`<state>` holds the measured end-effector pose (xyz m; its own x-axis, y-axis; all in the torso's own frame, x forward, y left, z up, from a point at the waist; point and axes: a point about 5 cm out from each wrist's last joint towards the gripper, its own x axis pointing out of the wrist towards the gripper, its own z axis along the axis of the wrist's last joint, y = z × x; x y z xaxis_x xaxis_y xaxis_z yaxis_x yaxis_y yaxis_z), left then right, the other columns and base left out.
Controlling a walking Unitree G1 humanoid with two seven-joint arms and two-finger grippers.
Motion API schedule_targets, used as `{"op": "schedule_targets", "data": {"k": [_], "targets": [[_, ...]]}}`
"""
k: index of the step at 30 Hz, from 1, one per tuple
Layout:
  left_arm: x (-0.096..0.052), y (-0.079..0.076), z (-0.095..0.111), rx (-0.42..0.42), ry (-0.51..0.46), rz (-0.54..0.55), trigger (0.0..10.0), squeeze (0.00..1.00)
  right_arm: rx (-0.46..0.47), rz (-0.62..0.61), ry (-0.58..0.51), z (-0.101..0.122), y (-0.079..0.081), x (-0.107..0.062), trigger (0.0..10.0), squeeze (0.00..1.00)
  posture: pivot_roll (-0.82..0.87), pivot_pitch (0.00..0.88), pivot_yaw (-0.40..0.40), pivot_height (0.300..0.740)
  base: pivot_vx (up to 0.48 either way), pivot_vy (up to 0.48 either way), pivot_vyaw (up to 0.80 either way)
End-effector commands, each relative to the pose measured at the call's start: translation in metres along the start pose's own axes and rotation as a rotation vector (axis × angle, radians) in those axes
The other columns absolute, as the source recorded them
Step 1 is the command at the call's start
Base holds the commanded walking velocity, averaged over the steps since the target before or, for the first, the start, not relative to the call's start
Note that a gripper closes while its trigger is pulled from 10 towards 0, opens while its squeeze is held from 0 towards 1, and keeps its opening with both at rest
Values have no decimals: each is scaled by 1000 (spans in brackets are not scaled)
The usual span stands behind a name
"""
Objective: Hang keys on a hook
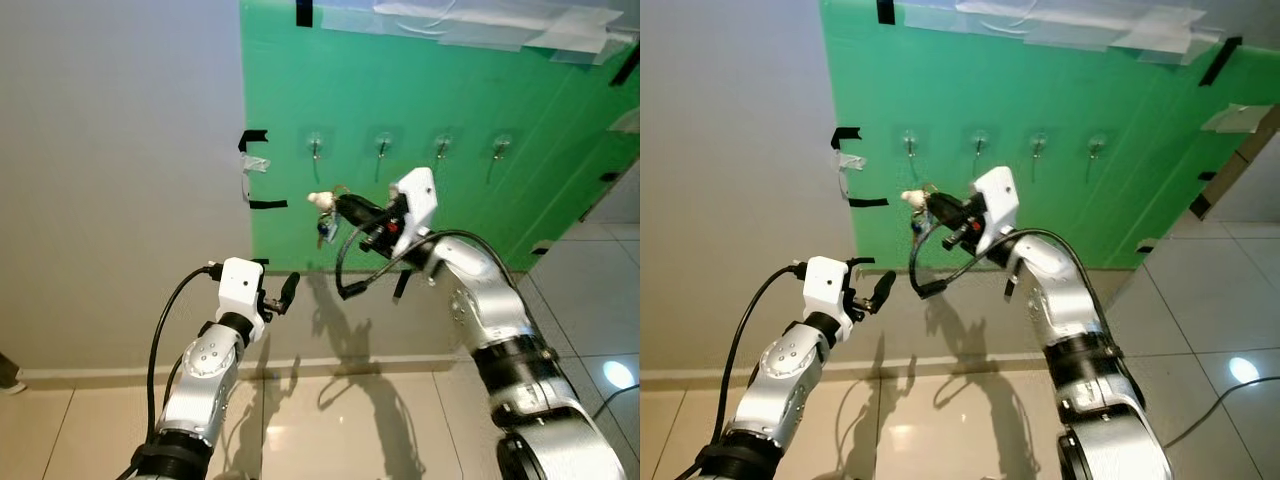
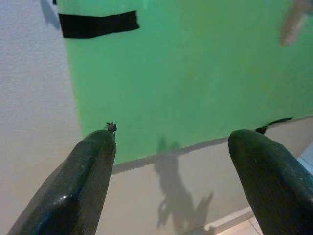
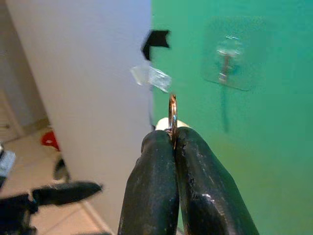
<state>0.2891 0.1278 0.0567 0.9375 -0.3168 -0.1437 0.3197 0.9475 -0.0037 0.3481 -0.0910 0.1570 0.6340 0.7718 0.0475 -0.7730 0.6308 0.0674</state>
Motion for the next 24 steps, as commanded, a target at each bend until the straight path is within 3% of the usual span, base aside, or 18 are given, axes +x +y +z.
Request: {"op": "schedule_targets", "data": {"k": [1,14,24], "targets": [[0,-4,0,3,7,-17,10000,0,10,8,-18,4,-2,3,0,0,63,0,-73,740,0,0,0],[-5,-13,-3,13,26,-80,10000,0,38,-82,-84,23,-18,26,0,0,101,0,-83,740,0,0,0],[-12,-13,-6,9,38,-81,10000,0,141,-102,-96,24,-22,34,0,0,135,0,-94,740,0,0,0]]}}
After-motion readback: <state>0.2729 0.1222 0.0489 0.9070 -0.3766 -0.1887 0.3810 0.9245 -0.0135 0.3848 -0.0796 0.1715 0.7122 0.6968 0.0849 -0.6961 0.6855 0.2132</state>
